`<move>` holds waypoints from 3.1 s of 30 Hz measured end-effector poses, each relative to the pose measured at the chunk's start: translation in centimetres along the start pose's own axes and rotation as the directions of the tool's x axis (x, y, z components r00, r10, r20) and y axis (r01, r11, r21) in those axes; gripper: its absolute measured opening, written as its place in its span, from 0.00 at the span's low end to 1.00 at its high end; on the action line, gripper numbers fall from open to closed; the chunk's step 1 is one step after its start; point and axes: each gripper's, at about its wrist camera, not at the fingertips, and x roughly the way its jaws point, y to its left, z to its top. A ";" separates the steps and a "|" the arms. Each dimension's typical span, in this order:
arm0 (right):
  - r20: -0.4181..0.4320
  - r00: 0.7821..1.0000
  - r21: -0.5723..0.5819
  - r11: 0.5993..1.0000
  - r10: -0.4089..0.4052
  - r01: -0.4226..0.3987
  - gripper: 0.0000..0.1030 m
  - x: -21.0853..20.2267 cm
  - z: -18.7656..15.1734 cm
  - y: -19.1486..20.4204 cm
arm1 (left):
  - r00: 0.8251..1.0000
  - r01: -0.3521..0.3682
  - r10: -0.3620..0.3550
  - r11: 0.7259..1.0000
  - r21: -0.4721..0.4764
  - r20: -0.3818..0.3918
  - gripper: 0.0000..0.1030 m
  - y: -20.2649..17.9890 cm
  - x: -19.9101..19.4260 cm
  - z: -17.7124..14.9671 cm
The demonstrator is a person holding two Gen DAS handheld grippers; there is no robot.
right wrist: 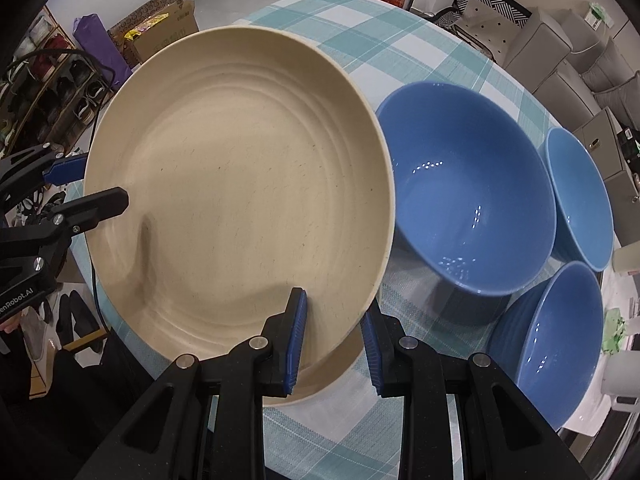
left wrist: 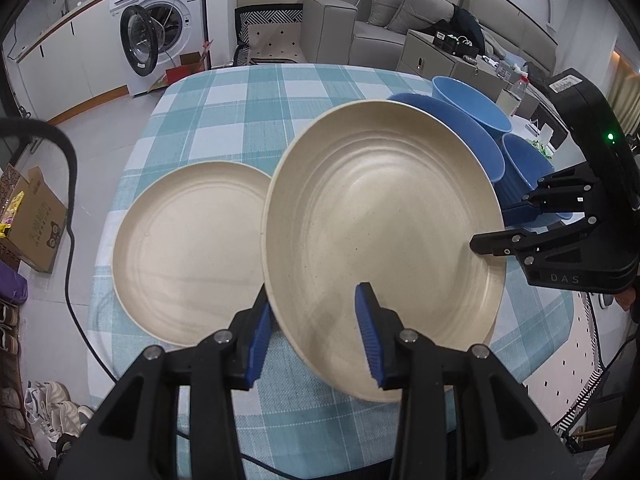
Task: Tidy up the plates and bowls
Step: 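Lift the cream plate with both grippers and carry it across the table, then lower the cream plate beside the other cream plate and open both grippers, then move both grippers toward the rim of the next cream plate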
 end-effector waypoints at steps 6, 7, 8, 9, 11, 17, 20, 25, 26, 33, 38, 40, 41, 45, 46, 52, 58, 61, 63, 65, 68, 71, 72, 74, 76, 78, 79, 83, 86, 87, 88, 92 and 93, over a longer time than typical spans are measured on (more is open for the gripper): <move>-0.023 1.000 -0.004 1.000 0.000 -0.001 0.26 1.1 -1.3 0.4 | 1.000 0.010 -0.010 1.000 0.006 -0.019 0.37 -0.4 0.7 -0.9; -0.027 1.000 -0.004 1.000 0.001 -0.001 0.26 1.3 -1.5 0.4 | 1.000 0.011 -0.011 1.000 0.008 -0.024 0.37 -0.4 0.9 -1.0; -0.031 1.000 -0.002 1.000 0.002 -0.002 0.26 1.5 -1.7 0.4 | 1.000 0.013 -0.013 1.000 0.010 -0.028 0.37 -0.6 1.1 -1.1; -0.036 0.999 -0.003 1.000 0.000 0.000 0.26 1.7 -1.9 0.6 | 0.999 0.014 -0.014 1.000 0.012 -0.033 0.37 -0.7 1.2 -1.2; -0.046 0.999 -0.008 1.000 -0.004 0.003 0.26 1.9 -2.4 0.9 | 0.999 0.018 -0.018 1.000 0.014 -0.041 0.37 -0.8 1.6 -1.3; -0.063 0.998 -0.003 1.000 -0.013 0.013 0.27 2.7 -3.0 0.6 | 0.998 0.016 -0.014 0.999 0.032 -0.060 0.37 -1.5 2.6 -1.5; -0.064 0.998 0.001 1.000 -0.015 0.015 0.27 2.8 -2.8 0.5 | 0.998 0.019 -0.016 0.999 0.040 -0.067 0.37 -1.8 2.8 -1.5; -0.069 0.997 -0.010 0.999 -0.035 0.035 0.28 2.7 -2.5 1.1 | 0.997 0.014 -0.009 0.998 0.059 -0.082 0.40 -2.2 3.4 -1.6; -0.069 0.997 -0.012 0.999 -0.043 0.042 0.28 2.7 -2.3 1.7 | 0.996 0.015 -0.010 0.998 0.063 -0.086 0.40 -2.2 3.5 -1.6; -0.079 0.993 -0.042 0.995 -0.092 0.088 0.30 3.0 -2.0 3.2 | 0.995 0.010 -0.002 0.997 0.081 -0.101 0.40 -2.6 4.1 -1.8; -0.094 0.990 -0.060 0.993 -0.106 0.101 0.31 3.7 -1.5 4.2 | 0.993 -0.002 0.014 0.995 0.101 -0.114 0.40 -2.9 4.5 -2.1; -0.094 0.988 -0.069 0.991 -0.122 0.116 0.31 3.8 -1.5 4.5 | 0.993 -0.006 0.019 0.994 0.109 -0.118 0.40 -2.9 4.6 -2.1; -0.095 0.987 -0.071 0.990 -0.126 0.120 0.31 3.9 -1.5 4.8 | 0.993 -0.007 0.020 0.994 0.110 -0.119 0.40 -2.9 4.6 -2.1; -0.106 0.985 -0.088 0.988 -0.140 0.131 0.32 4.1 -1.0 6.1 | 0.992 -0.010 0.026 0.993 0.120 -0.127 0.41 -3.0 4.9 -2.2; -0.108 0.984 -0.089 0.987 -0.141 0.132 0.32 4.2 -0.9 6.3 | 0.991 -0.013 0.030 0.992 0.125 -0.129 0.41 -3.0 4.9 -2.2; -0.127 0.981 -0.105 0.985 -0.148 0.135 0.32 4.7 -0.3 7.2 | 0.989 -0.015 0.036 0.989 0.144 -0.143 0.42 -3.2 5.4 -2.3; -0.140 0.977 -0.124 0.982 -0.159 0.142 0.33 4.3 0.7 8.0 | 0.988 -0.017 0.042 0.986 0.166 -0.151 0.45 -3.5 5.8 -2.4; -0.142 0.976 -0.130 0.980 -0.166 0.148 0.33 4.2 0.9 8.8 | 0.987 -0.021 0.049 0.984 0.176 -0.151 0.46 -3.6 5.9 -2.5; -0.142 0.974 -0.138 0.978 -0.175 0.155 0.33 4.0 0.9 9.3 | 0.988 -0.019 0.046 0.984 0.178 -0.150 0.47 -3.6 5.9 -2.6; -0.141 0.975 -0.136 0.978 -0.175 0.156 0.33 3.7 0.9 10.0 | 0.988 -0.020 0.048 0.983 0.181 -0.149 0.47 -3.6 6.0 -2.6; -0.137 0.976 -0.132 0.980 -0.169 0.151 0.33 3.4 0.8 10.4 | 0.987 -0.022 0.052 0.981 0.190 -0.154 0.47 -3.6 6.1 -2.9; -0.131 0.979 -0.126 0.982 -0.159 0.142 0.33 3.0 0.4 10.2 | 0.989 -0.017 0.045 0.982 0.188 -0.144 0.50 -3.3 5.7 -3.0; -0.130 0.980 -0.125 0.983 -0.153 0.137 0.34 2.8 0.4 10.4 | 0.990 -0.015 0.042 0.982 0.186 -0.138 0.50 -3.1 5.5 -3.0; -0.127 0.981 -0.123 0.984 -0.144 0.129 0.34 2.6 0.2 10.2 | 0.991 -0.021 0.045 0.983 0.181 -0.130 0.50 -2.7 5.1 -3.1; -0.123 0.984 -0.115 0.987 -0.130 0.116 0.34 2.2 0.2 10.4 | 0.990 -0.029 0.052 0.985 0.173 -0.129 0.50 -2.3 5.0 -3.2; -0.121 0.985 -0.112 0.988 -0.120 0.106 0.34 2.1 -0.2 10.3 | 0.990 -0.035 0.056 0.986 0.162 -0.128 0.50 -1.8 5.0 -3.3; -0.118 0.986 -0.109 0.989 -0.115 0.102 0.34 2.0 -0.3 10.4 | 0.991 -0.035 0.055 0.987 0.156 -0.124 0.50 -1.6 5.0 -3.3; -0.097 0.991 -0.094 0.992 -0.095 0.086 0.34 1.4 -0.7 10.0 | 0.992 -0.030 0.047 0.989 0.146 -0.113 0.54 -1.3 5.0 -3.7; -0.073 0.994 -0.082 0.994 -0.075 0.069 0.35 0.5 -0.9 9.8 | 0.994 -0.040 0.054 0.989 0.141 -0.097 0.55 -0.9 4.7 -4.0; -0.059 0.996 -0.076 0.996 -0.059 0.055 0.35 0.2 -1.1 9.7 | 0.995 -0.030 0.042 0.991 0.132 -0.089 0.55 -0.6 4.4 -4.0; -0.038 0.999 -0.066 0.997 -0.028 0.026 0.36 -0.4 -1.2 9.6 | 0.997 -0.024 0.034 0.992 0.120 -0.076 0.56 -0.2 4.0 -4.1; 0.046 0.996 -0.027 0.997 0.074 -0.073 0.51 -2.3 -1.1 9.8 | 0.999 -0.024 0.026 0.997 0.073 -0.021 0.60 1.5 2.3 -4.2; 0.062 0.994 -0.022 0.995 0.095 -0.094 0.52 -2.5 -1.0 9.5 | 0.999 -0.032 0.032 0.998 0.058 -0.006 0.60 2.1 1.8 -4.2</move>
